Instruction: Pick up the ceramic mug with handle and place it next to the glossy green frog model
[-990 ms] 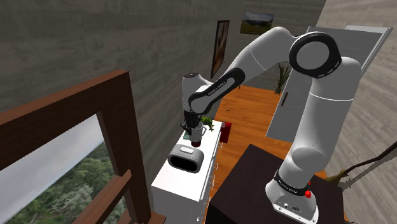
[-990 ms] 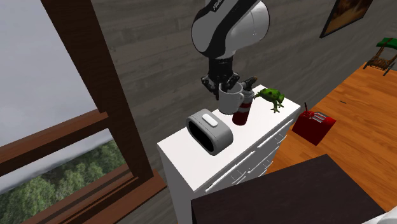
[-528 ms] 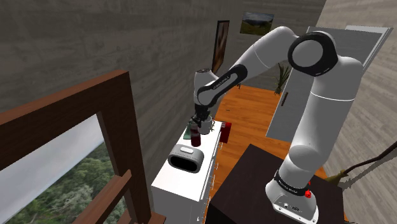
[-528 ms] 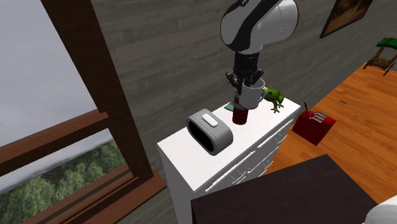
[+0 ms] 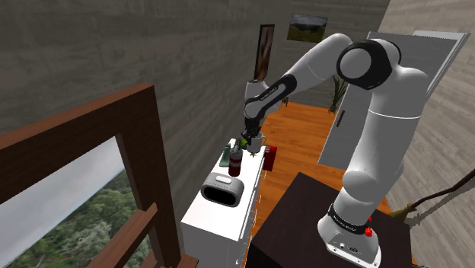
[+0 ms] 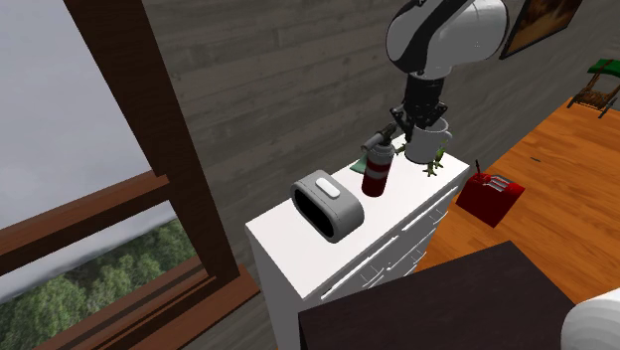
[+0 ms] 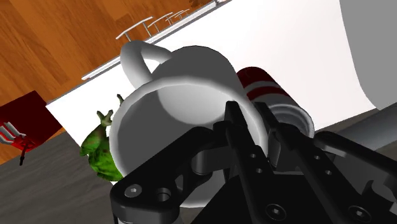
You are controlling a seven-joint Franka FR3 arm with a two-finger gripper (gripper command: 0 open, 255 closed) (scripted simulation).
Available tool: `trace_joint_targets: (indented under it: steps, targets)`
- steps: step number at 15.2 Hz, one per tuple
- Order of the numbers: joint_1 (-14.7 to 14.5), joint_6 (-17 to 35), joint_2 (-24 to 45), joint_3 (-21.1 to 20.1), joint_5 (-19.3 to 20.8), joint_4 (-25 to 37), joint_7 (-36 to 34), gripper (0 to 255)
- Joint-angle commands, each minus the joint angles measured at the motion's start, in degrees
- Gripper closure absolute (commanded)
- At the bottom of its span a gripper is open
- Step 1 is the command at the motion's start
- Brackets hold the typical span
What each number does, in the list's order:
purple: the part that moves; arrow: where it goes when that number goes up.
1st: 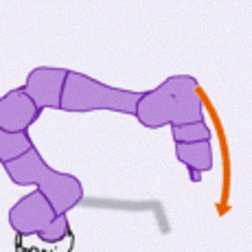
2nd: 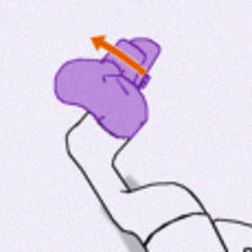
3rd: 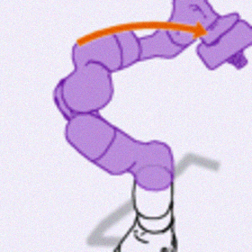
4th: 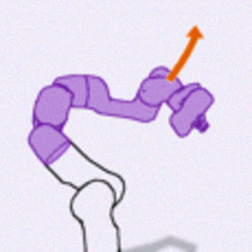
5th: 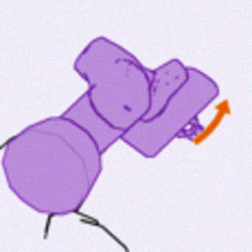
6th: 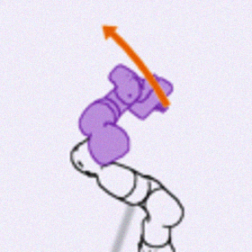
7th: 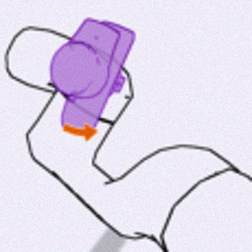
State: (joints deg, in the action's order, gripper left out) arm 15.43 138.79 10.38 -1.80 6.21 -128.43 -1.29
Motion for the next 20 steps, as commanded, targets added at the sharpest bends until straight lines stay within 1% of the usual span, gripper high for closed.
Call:
trace_joint_targets:
  steps: [1,20]
  targets:
    - [0.5,1.0,1.0,0.3,0.1,0.0,0.8,255]
    - [-0.1,13.6,13.5,1.4,2.3,-0.1,-1.5,255]
